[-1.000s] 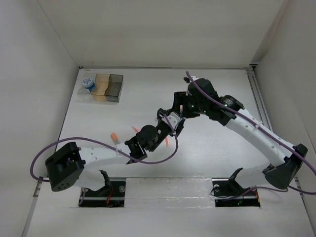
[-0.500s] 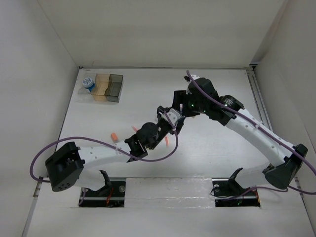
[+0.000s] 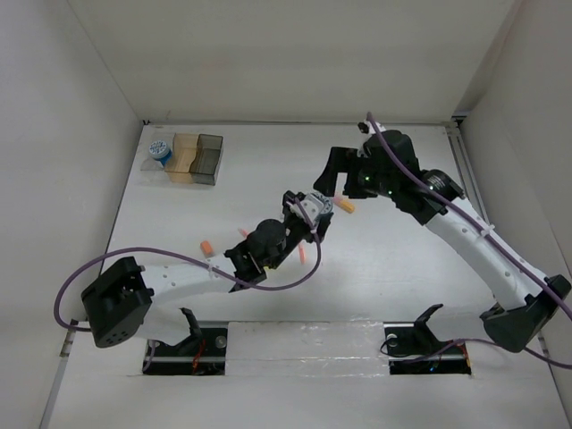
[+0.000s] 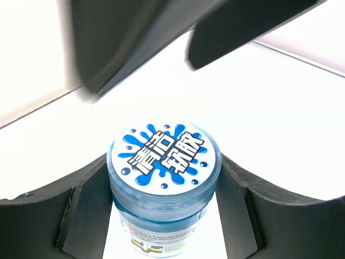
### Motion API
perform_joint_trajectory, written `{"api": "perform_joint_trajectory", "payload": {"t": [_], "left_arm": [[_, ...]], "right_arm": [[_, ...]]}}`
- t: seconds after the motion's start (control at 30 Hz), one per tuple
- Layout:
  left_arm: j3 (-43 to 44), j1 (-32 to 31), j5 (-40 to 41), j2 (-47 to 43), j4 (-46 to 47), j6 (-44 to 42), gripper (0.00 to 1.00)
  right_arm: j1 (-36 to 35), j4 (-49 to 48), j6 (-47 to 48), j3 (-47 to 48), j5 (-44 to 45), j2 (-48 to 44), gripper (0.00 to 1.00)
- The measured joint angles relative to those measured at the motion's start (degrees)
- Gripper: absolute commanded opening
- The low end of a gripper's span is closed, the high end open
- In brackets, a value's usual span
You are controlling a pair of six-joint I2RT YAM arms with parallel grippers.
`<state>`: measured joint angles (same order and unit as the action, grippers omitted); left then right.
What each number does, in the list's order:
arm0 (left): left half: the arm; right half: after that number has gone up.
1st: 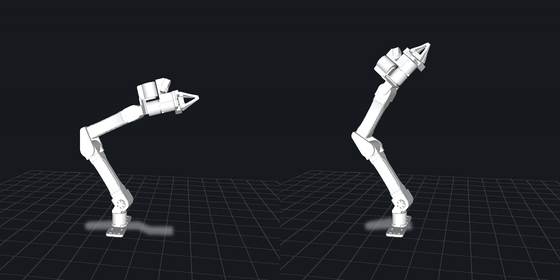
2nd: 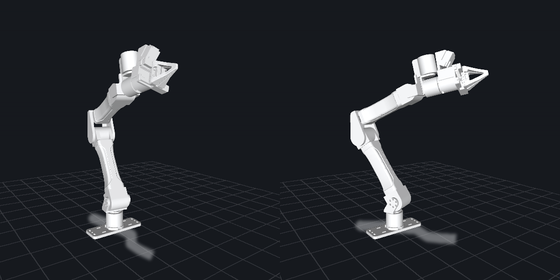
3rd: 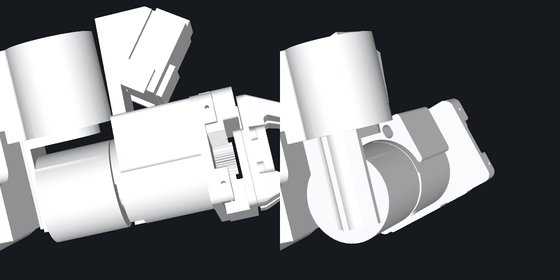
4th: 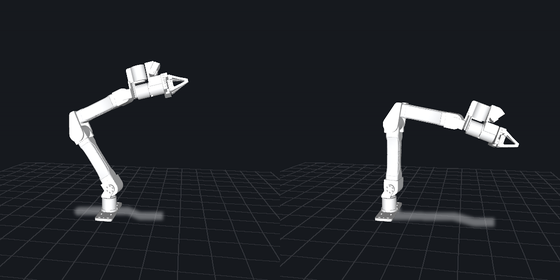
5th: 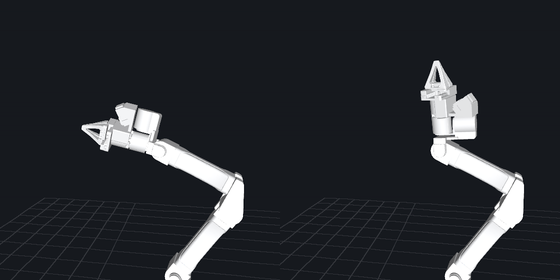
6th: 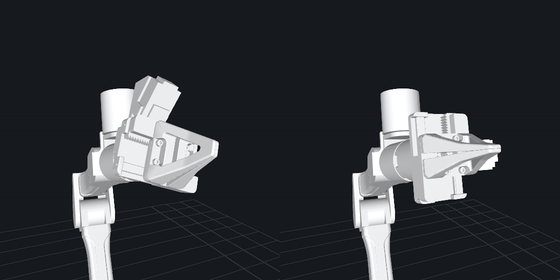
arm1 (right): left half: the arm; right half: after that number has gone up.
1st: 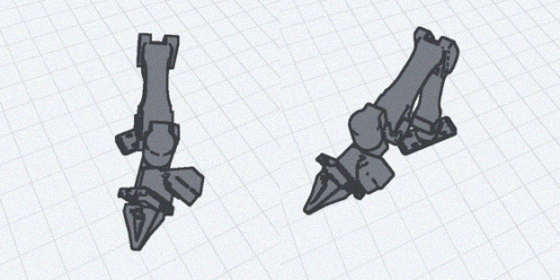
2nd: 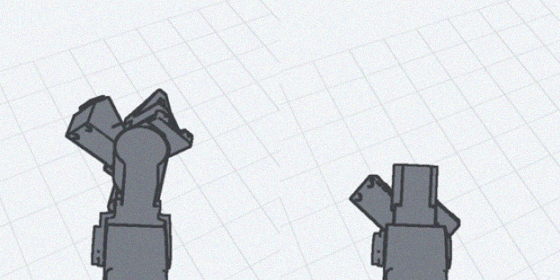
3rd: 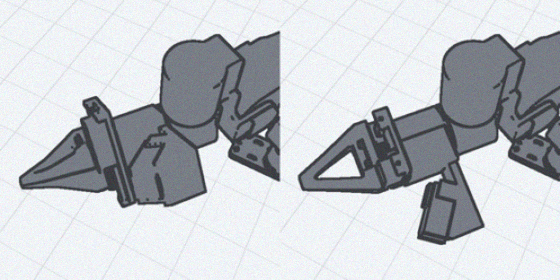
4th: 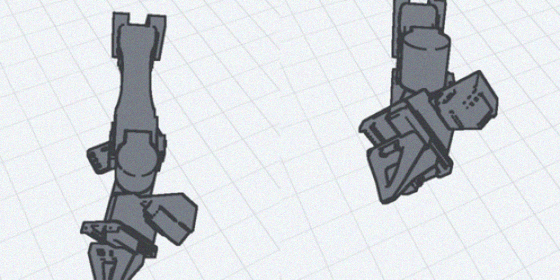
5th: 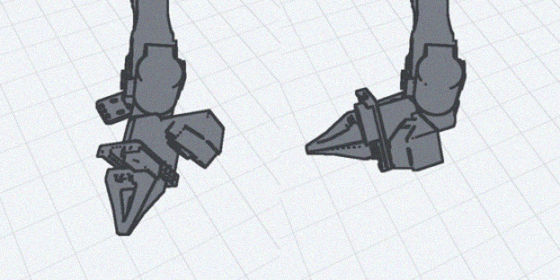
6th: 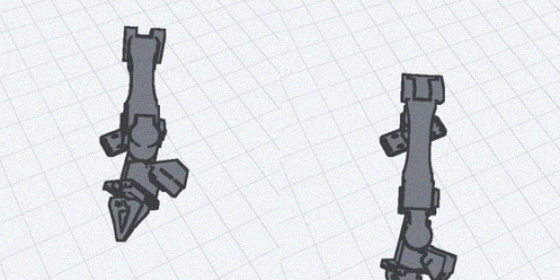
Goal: Sort the stationery into containers
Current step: Place the stationery in the storage box.
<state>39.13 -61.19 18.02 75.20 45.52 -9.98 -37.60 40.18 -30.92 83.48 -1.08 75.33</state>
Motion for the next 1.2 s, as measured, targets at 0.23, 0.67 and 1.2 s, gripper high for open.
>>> {"api": "perform_joint_trajectory", "payload": {"t": [0.23,0.67,1.2], "left_arm": [[3.21,9.77,-0.92,0.90,-4.31,4.61,0.00],[21.64,52.72,-12.22,8.70,-11.65,14.34,0.00],[39.47,72.30,-22.38,28.00,-26.08,10.51,0.00]], "right_arm": [[8.13,-0.46,0.11,-4.50,0.74,-7.32,1.00],[6.88,-6.08,0.87,-21.84,-2.47,-19.87,1.00],[-0.07,-14.58,-0.02,-32.13,-6.91,-24.74,1.00]]}}
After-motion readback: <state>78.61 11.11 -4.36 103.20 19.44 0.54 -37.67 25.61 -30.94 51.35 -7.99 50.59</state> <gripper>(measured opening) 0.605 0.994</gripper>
